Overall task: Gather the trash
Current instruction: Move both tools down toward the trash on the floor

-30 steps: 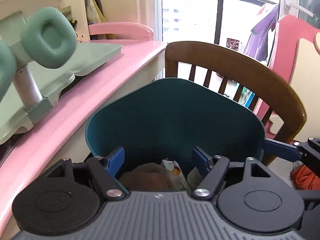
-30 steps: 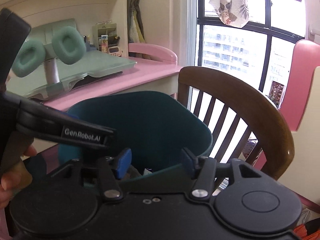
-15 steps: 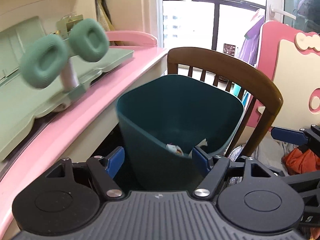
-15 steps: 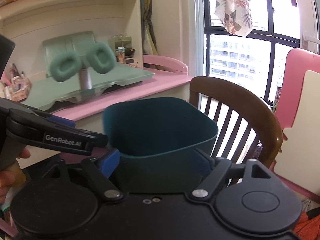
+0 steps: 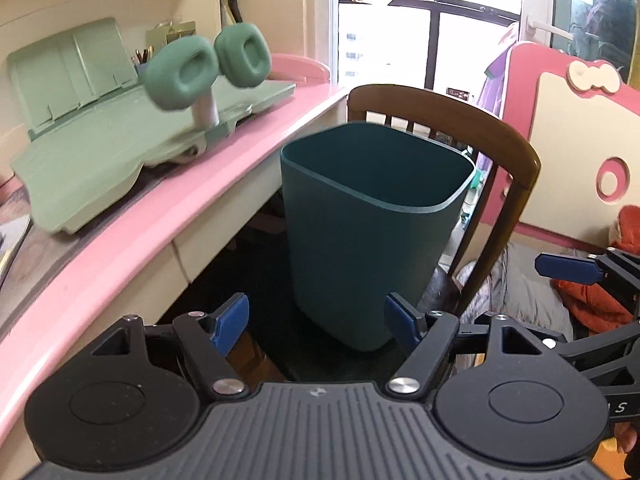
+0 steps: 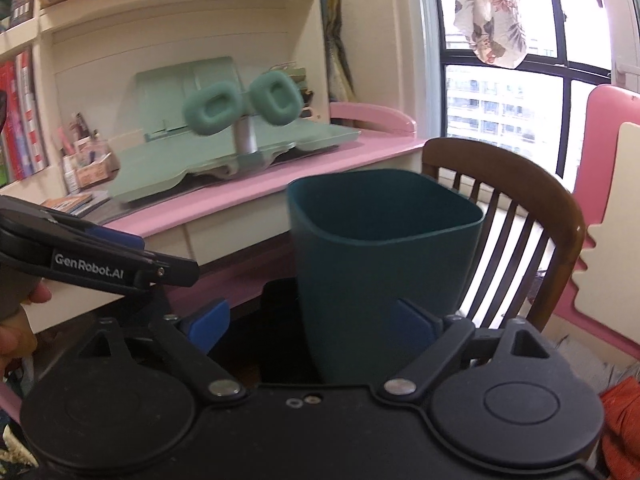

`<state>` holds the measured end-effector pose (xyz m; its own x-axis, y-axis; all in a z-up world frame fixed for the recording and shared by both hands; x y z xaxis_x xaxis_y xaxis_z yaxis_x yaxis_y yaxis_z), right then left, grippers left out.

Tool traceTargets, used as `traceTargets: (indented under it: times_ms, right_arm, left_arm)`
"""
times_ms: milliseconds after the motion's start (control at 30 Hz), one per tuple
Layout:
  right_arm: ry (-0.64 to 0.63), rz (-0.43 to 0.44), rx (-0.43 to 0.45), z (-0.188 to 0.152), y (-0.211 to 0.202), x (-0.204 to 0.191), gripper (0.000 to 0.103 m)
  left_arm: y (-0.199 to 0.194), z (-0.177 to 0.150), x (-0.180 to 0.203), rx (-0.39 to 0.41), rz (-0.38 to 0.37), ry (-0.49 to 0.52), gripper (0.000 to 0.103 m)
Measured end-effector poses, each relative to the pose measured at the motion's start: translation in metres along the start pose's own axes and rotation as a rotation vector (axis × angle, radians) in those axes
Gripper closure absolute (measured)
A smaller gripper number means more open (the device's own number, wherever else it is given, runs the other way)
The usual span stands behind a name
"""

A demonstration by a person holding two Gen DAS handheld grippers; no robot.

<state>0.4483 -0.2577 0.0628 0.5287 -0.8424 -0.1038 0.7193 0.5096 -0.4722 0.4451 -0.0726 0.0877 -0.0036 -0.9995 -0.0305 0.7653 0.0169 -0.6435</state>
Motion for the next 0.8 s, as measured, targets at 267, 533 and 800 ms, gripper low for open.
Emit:
traceTargets:
  times_ms: [267,533,800]
  right_arm:
    - [-0.007,0.041,-0.04,-0.038,0.0,-0.031,0.004]
    - [0.012,0.086,-0.122,-0.086,0.03,-0.058,0.001]
    - [0.041,0.108,-0.208,-0.128,0.07,-0.078,0.001]
  left_arm:
    - [-0.015,-0.052,-0.021,-0.031,0.001,0.017,0.028]
    - [-0.011,-0.112,-0.05,-0.086,0.015,0.012,0.028]
    - [0.017,-0.166,-0.086,-0.158,0.024,-0.034,0.028]
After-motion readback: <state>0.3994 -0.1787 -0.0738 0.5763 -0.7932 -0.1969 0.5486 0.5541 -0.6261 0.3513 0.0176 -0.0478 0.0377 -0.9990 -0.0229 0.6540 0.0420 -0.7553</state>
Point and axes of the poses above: each gripper's, at about its wrist camera, not at the fingertips, and y roughly the way its jaws point, x to its right, z to its top, the point moved 2 cm from there along y, roughly the way its jaws point, and after that the axes turned 1 degree about x, right-handed, at the moved point
